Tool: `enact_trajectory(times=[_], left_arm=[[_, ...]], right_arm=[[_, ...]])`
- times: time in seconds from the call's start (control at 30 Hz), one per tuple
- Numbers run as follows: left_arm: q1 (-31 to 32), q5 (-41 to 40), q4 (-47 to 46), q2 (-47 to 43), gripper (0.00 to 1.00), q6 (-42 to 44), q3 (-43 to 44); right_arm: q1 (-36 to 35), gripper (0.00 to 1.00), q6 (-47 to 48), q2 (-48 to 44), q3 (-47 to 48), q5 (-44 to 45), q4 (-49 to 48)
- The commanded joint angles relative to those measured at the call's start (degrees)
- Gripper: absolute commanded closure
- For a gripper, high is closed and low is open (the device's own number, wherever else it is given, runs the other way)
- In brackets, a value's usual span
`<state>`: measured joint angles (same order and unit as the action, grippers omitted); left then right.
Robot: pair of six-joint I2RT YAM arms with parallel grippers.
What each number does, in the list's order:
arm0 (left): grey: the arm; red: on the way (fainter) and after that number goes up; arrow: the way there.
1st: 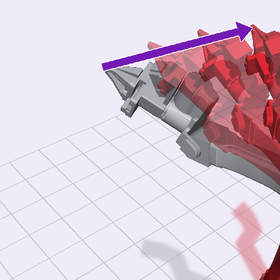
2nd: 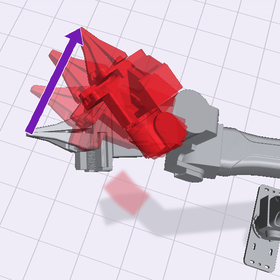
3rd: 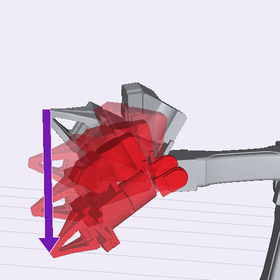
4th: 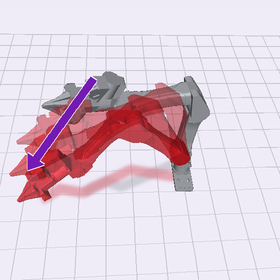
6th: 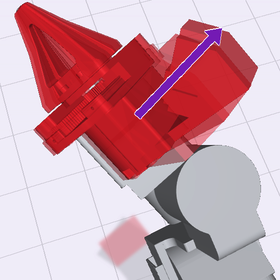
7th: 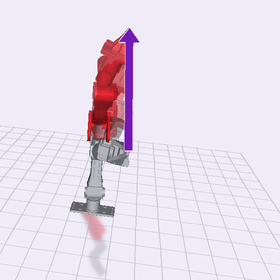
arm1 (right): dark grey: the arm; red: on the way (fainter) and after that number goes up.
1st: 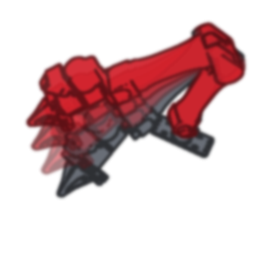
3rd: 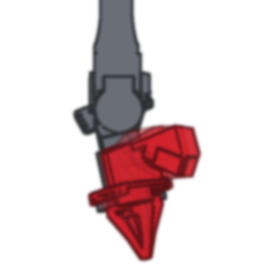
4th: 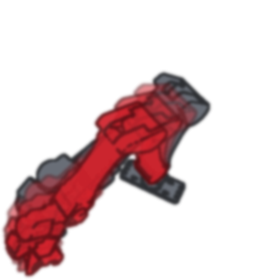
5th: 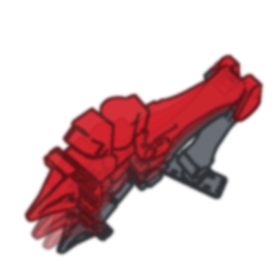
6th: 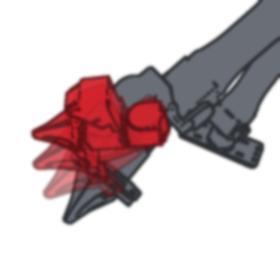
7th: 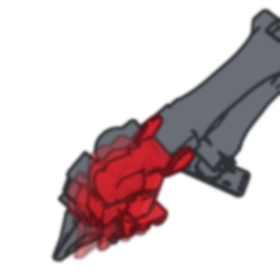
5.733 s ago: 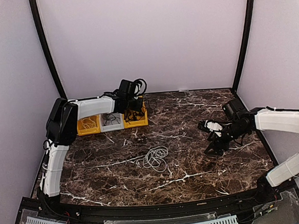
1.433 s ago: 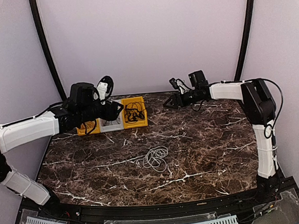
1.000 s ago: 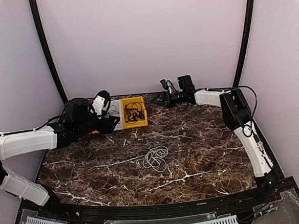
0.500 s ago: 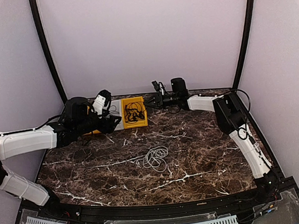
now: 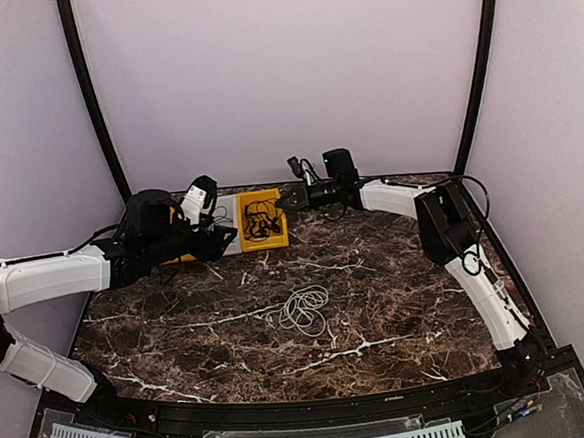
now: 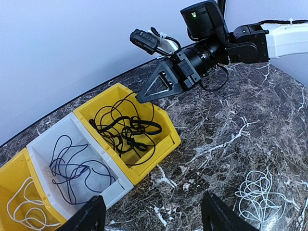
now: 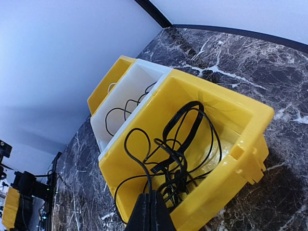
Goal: Untangle the cables
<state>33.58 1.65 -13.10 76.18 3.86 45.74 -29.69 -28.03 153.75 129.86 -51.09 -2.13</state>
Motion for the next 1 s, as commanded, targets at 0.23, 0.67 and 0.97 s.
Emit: enact_trajectory(times=[0.23, 0.67, 0.97], left_arm=[[-0.4, 1.62, 1.96, -5.8, 0.29, 0.21, 1.84], [-0.43, 0.19, 1.47, -9.21, 0.29, -1.07, 0.79], [-0.56, -1.75, 2.34, -11.65, 0.27, -1.92, 0.57]], right_arm=[[-9.77, 1.0, 22.32, -4.26, 6.07, 34.4, 19.25], [-14.2, 0.95, 34.95, -11.13, -1.2, 49.73, 19.5], [-14.25, 0.62, 37.84, -20.05, -7.37, 47.79, 20.39]])
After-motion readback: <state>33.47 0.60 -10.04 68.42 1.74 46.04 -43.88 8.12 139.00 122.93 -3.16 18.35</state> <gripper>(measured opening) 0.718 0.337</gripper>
